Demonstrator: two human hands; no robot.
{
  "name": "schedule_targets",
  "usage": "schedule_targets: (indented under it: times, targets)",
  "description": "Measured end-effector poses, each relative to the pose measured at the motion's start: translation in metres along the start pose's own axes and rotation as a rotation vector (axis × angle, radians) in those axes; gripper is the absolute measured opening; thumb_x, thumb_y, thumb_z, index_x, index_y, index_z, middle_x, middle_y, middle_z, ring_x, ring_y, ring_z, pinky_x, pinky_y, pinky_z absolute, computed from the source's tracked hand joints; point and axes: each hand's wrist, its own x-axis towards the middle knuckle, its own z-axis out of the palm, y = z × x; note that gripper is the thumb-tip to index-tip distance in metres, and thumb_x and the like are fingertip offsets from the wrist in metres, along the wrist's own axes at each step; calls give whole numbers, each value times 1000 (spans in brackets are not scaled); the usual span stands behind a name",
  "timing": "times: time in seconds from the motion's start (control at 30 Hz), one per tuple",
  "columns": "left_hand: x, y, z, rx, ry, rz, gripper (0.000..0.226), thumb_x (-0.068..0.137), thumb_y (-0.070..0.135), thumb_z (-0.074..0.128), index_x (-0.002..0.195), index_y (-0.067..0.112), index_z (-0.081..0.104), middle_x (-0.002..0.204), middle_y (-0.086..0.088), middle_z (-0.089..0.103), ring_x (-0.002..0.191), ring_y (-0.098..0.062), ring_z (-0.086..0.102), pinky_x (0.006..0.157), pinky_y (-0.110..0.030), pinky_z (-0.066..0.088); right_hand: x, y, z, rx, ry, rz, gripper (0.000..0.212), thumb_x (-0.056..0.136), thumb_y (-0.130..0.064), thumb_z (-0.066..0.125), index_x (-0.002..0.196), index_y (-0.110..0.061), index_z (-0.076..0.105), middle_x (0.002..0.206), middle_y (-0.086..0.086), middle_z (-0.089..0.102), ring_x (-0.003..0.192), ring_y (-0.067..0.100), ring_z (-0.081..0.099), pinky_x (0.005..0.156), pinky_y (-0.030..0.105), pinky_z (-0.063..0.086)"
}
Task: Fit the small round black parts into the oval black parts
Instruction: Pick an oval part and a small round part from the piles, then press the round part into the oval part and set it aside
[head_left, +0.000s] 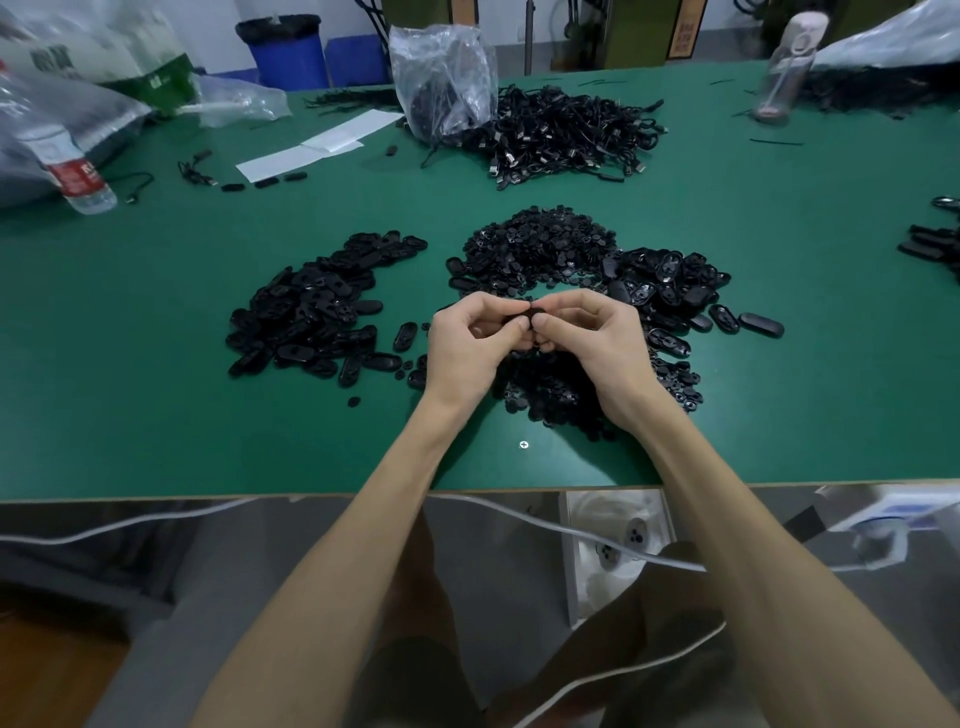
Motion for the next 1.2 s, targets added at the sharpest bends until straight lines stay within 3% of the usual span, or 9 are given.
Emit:
schedule_targets:
  times: [0.27,0.4,0.47,0.57,0.67,0.8,1.0,1.13,1.2]
  targets:
    - [1,1,1,47,-22,32,15,97,9,72,112,6,74,102,-8,78,92,-23,78,83,-39,63,2,0,2,-71,89,34,9,96,-11,72,100,-4,71,78,6,70,69,11,64,64,23,55]
    - [12,8,-6,132,72,27,16,105,9,59,114,12,71,106,-6,75,89,-16,77,75,-33,64,2,-5,-1,198,210,128,11,100,-10,65,104,0,63,77,5,67,65,13,63,62,24,53]
    - [25,10,-18,277,172,-2,22,105,1,53,113,12,70,105,-3,72,84,-10,73,74,-27,62,2,-7,-6,340,310,151,9,101,-7,62,106,1,62,82,5,70,71,13,67,67,22,56]
    - [49,10,-50,619,267,-50,31,102,-7,49,120,10,67,120,-5,67,104,-13,65,97,-26,54,3,-11,-14,609,473,185,14,101,-4,61,112,5,63,89,8,71,79,14,69,77,23,58]
    - [73,8,-88,925,316,-85,32,101,-6,50,128,5,63,133,-15,57,126,-26,52,112,-36,43,3,-17,-21,824,545,215,15,100,-1,61,113,6,64,92,11,72,83,15,71,80,22,59]
    - [91,5,-122,1265,229,-160,28,105,8,55,130,-2,61,135,-25,54,130,-41,42,110,-47,36,9,-30,-25,1094,660,249,11,97,4,63,108,7,67,96,17,71,83,19,72,74,20,60]
    - [98,-2,-126,1377,156,-234,12,104,11,62,106,0,65,128,-29,55,126,-44,42,109,-52,33,17,-42,-34,982,807,227,9,95,12,61,103,8,63,106,24,70,82,22,72,73,22,61]
    - [97,-2,-120,1322,187,-204,30,99,19,70,121,-1,66,130,-26,55,127,-43,42,111,-51,32,15,-39,-38,878,752,232,22,95,12,60,116,8,59,114,24,68,93,24,73,82,25,61]
    - [94,0,-111,1215,186,-167,37,97,25,73,127,5,66,134,-22,54,131,-40,42,113,-49,31,11,-33,-37,607,686,226,35,96,5,63,130,4,55,112,14,68,91,17,72,85,27,61]
